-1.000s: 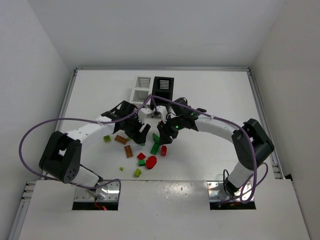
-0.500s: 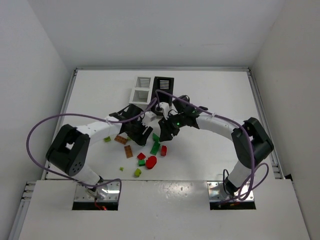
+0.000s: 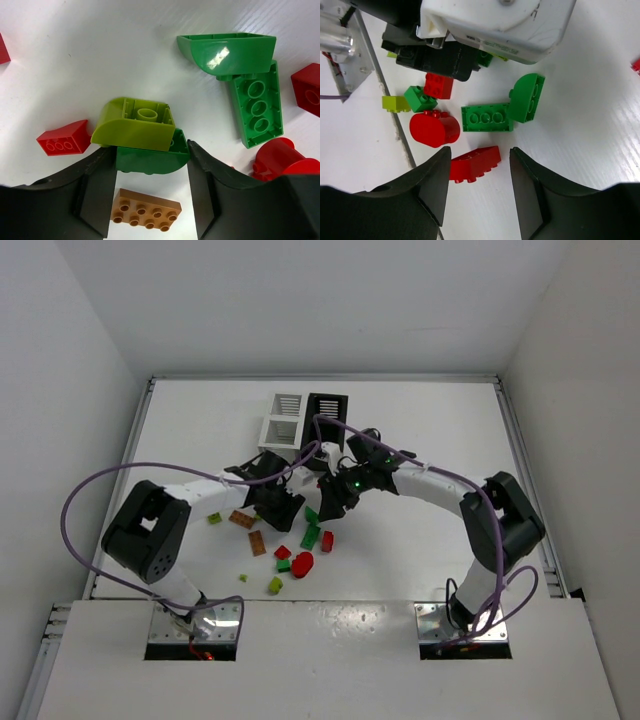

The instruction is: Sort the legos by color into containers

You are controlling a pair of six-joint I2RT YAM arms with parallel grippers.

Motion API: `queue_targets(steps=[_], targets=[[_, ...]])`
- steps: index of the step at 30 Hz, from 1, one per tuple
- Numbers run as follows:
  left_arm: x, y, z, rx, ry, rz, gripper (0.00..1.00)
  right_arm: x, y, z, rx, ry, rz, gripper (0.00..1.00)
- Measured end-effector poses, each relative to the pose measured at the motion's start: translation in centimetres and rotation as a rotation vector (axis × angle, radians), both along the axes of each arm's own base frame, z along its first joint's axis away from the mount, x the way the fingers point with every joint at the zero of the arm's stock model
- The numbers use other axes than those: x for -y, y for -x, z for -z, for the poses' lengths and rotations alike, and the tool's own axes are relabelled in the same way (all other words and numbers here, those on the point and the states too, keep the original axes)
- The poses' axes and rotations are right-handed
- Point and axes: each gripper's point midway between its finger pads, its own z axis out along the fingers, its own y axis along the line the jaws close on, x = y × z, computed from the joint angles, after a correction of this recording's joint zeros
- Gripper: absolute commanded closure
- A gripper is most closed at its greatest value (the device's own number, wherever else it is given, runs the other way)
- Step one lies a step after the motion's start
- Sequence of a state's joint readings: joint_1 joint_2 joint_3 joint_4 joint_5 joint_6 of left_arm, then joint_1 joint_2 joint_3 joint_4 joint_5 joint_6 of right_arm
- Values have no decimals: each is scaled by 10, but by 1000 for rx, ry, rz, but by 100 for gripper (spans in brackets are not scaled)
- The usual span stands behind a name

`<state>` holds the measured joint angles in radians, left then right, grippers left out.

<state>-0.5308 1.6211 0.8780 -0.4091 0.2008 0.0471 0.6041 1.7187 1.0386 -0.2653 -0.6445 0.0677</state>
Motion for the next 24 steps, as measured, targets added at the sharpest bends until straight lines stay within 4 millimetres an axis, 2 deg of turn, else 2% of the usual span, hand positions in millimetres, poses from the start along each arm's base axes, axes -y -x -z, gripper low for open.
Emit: queue_targets(steps=[3, 6, 11, 16, 22, 24], targets=[[0, 0, -1, 14, 8, 2, 61, -3, 3, -2, -29, -23, 0, 49], [-2, 4, -6, 28, 18, 7, 62, -8, 3, -2, -70, -49, 5, 48], [1, 7, -32, 122, 91, 37, 64, -16, 3, 0, -184, -108, 30, 42], [9, 19, -64, 223, 206, 89, 64, -27, 2, 1, -385, -206, 56, 35], [18, 27, -71, 231, 261, 141, 64, -36, -2, -20, -494, -312, 65, 32], [22, 29, -71, 228, 269, 157, 64, -38, -2, -26, -514, -332, 61, 28]])
